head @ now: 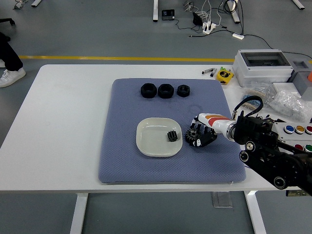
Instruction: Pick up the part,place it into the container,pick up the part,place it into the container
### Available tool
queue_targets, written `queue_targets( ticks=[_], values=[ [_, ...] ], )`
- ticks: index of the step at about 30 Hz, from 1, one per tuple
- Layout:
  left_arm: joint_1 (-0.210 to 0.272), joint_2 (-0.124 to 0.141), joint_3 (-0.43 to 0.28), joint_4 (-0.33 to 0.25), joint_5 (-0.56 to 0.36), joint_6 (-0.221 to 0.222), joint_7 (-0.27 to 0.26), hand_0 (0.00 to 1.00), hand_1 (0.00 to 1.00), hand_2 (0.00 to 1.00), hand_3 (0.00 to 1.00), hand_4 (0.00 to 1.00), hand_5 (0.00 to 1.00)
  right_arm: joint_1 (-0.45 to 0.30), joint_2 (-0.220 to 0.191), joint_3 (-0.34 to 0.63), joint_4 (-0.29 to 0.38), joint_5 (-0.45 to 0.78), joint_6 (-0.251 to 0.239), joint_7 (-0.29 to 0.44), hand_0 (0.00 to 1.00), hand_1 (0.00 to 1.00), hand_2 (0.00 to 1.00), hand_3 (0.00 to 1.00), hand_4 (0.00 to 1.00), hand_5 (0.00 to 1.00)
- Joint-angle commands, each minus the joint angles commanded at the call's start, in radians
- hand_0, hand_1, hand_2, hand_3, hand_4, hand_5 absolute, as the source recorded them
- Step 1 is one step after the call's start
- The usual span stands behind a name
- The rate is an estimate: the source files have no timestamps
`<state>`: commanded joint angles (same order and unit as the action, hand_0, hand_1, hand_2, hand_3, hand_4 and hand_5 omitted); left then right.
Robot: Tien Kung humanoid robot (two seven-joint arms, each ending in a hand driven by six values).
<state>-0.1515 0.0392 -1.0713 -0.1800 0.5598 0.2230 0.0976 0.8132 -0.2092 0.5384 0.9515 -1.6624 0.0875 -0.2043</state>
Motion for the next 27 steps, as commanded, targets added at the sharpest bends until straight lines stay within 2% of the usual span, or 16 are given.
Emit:
queue_targets(
  ticks=[4, 5, 17, 23, 27],
  values=[
    [0.000, 0.000, 0.000, 0.000, 0.000, 0.000, 0.000, 0.720, 0.633, 0.627, 0.552, 0.591, 0.549, -0.001, -0.003, 0.000, 0.000, 0.018, -0.003, -0.005, 0.263, 0.259, 0.322, 0.338, 0.423, 0.177],
    [0.000, 0.000, -0.001, 0.000, 0.000, 0.000, 0.000, 0.721, 0.633, 0.627, 0.552, 0.591, 0.548, -0.002, -0.004, 0.003, 0.001, 0.023, -0.007, -0.005, 0.222, 0.221, 0.291, 0.308, 0.479, 0.133],
    [-0.001, 0.001, 0.004, 0.000, -0.009, 0.000, -0.001, 0.721, 0.633, 0.627, 0.553, 0.592, 0.546, 0.022, -0.010, 0.052, 0.065, 0.032, -0.022, -0.004, 0.192, 0.190, 0.270, 0.274, 0.491, 0.138],
    [-0.001, 0.002, 0.000, 0.000, -0.010, 0.001, -0.002, 0.721, 0.633, 0.627, 0.553, 0.592, 0.547, 0.063, 0.008, 0.062, 0.124, 0.031, -0.030, -0.008, 0.187, 0.183, 0.264, 0.267, 0.486, 0.129],
    [-0.001, 0.002, -0.001, 0.000, -0.012, 0.001, -0.003, 0.721, 0.633, 0.627, 0.553, 0.592, 0.547, 0.097, 0.035, 0.048, 0.145, 0.035, -0.032, -0.013, 0.187, 0.183, 0.264, 0.267, 0.486, 0.129]
  ],
)
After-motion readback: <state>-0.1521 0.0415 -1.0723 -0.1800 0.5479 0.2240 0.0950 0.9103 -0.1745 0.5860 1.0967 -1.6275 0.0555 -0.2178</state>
